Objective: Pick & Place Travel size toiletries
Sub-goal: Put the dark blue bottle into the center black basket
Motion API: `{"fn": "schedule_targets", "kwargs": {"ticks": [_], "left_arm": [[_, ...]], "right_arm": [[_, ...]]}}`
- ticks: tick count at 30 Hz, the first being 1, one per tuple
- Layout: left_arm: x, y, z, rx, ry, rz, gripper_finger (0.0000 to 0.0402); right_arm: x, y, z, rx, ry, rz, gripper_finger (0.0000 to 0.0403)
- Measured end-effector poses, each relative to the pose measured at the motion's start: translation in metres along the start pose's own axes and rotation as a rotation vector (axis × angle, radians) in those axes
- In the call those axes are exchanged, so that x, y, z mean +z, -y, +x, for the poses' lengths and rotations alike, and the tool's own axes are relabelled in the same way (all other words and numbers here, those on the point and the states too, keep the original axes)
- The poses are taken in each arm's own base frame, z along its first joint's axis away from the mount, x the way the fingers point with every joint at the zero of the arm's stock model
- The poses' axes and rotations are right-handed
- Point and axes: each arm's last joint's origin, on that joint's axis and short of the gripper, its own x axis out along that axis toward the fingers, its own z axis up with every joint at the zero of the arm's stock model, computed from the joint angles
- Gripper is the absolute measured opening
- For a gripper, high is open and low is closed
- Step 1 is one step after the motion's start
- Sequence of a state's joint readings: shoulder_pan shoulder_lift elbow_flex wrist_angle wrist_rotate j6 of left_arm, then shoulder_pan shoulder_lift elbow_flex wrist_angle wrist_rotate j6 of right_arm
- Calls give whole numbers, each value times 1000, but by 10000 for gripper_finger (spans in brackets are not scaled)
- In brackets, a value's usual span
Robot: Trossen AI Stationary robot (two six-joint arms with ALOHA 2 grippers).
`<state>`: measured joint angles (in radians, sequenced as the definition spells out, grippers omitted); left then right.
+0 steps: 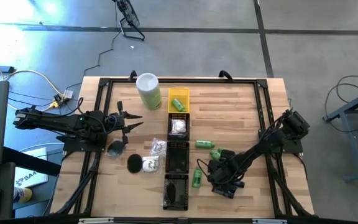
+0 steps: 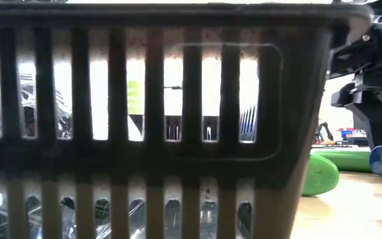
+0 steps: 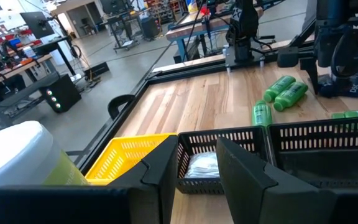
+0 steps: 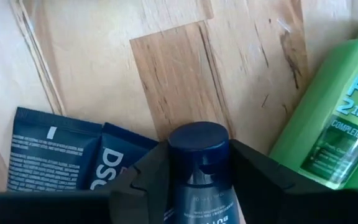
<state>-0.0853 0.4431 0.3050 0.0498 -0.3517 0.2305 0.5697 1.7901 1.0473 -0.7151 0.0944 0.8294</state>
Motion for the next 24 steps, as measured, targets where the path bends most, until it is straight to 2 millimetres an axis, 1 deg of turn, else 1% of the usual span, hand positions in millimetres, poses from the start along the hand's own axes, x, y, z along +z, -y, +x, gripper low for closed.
{"fn": "schedule_targets", "kwargs": {"ticks": [3,9,17,24], "left_arm": [[0,0,0,0,0,0,109],[0,0,0,0,0,0,109],[0,0,0,0,0,0,109],[0,0,0,0,0,0,109]], "right_arm": [[0,0,0,0,1,11,140],[0,0,0,-2,5,16,153],[1,-1,0,4,15,17,141],[6,-5,0,49,61,24,154]]}}
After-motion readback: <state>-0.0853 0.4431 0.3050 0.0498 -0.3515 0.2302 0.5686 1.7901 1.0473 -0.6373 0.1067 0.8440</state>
